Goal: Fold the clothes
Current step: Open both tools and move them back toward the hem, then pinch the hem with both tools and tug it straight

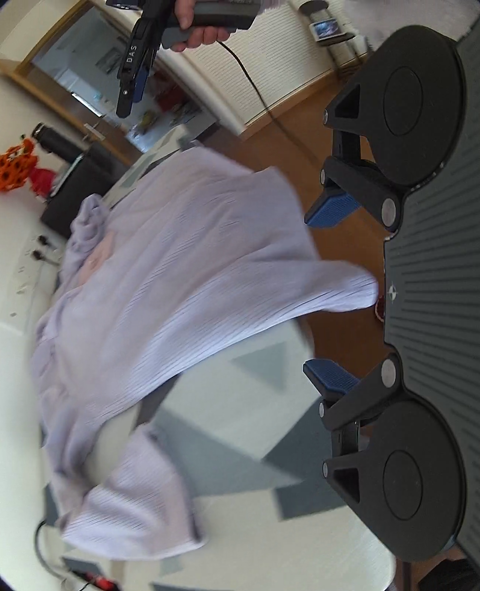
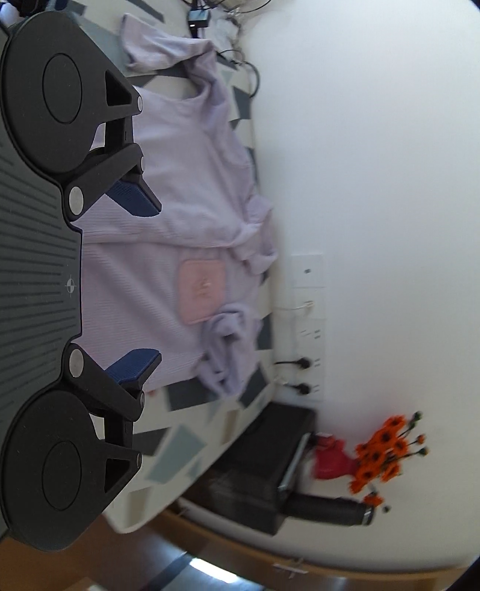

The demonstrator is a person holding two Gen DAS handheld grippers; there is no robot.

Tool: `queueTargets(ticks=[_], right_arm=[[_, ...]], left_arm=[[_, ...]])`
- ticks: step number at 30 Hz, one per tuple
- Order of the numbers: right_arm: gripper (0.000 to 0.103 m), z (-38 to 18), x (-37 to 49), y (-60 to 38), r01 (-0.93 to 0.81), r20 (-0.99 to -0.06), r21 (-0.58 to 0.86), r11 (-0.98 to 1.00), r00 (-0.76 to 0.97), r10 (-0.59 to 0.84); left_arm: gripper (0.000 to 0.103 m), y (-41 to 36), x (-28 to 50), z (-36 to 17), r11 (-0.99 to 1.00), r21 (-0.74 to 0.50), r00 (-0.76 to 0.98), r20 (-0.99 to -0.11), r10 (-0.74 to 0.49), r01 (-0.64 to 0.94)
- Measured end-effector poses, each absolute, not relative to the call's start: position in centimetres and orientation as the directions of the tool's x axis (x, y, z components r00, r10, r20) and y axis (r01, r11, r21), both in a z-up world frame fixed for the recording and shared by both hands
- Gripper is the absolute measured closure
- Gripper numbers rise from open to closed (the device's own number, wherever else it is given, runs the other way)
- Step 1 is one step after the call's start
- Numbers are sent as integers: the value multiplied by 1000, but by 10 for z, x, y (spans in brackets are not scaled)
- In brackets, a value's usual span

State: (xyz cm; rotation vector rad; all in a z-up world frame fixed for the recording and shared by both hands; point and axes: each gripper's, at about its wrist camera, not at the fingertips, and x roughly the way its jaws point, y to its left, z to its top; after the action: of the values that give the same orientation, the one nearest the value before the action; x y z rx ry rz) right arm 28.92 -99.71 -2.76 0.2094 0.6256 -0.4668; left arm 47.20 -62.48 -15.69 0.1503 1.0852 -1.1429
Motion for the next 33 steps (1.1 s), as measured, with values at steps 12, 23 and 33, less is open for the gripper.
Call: queueTargets(ticks=[12, 23, 33], right_arm=[[40, -158, 271, -969, 485, -763, 171, 858, 616, -196], [93, -190, 288, -974, 464, -764, 315, 828, 642, -69], [96, -192, 282, -971, 473, -786, 261, 841, 610, -99]], left_arm=[[24, -677, 455, -225, 552, -376, -3, -829, -560, 744], [94, -667, 450, -217, 616, -307, 113, -830, -546, 725], [79, -652, 458, -226, 667, -344, 96, -843, -529, 660]])
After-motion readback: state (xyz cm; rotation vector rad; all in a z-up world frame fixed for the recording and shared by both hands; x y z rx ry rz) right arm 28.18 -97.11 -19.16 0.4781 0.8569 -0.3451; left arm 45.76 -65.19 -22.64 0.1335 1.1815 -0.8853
